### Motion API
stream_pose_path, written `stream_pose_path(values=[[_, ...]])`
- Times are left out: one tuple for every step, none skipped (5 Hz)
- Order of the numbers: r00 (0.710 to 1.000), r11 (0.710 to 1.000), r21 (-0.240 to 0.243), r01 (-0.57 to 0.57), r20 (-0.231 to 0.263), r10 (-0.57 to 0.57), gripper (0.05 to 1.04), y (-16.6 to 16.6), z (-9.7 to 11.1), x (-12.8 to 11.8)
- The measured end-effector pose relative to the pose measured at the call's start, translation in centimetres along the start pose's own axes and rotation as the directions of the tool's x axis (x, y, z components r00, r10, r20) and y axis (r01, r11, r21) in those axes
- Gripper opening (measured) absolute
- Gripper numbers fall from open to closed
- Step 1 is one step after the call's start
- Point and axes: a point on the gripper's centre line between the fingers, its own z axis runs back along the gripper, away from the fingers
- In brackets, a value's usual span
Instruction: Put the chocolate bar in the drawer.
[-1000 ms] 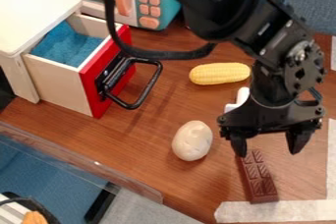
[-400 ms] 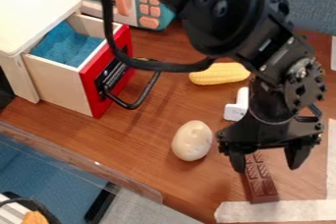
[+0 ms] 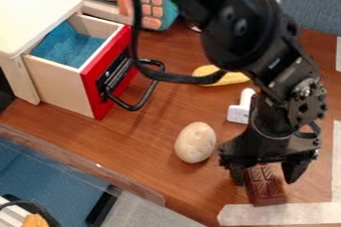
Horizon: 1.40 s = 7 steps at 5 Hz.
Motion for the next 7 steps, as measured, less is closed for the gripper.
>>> stream_pose_path(values=[[1.0,1.0,0.019,-0.006,-0.006,0.006,0.95,0.2,-0.7,-0.1],[1.0,1.0,0.009,-0.004,-0.006,0.004,0.683,0.0,-0.9,-0.2],[0.999,0.999,0.001,-0.039,0.011,0.039,0.58,0.2,-0.7,-0.1],[0.998,0.998,-0.042,-0.048,0.031,0.049,0.58,0.0,1.3,0.0],[0.997,0.991,-0.119,-0.055,0.051,0.061,0.58,-0.4,4.8,0.2],[0.996,0.981,-0.184,-0.061,0.056,0.072,0.579,-0.3,7.9,0.5],[0.991,0.972,-0.207,-0.109,0.054,0.122,0.579,1.3,9.8,1.9]])
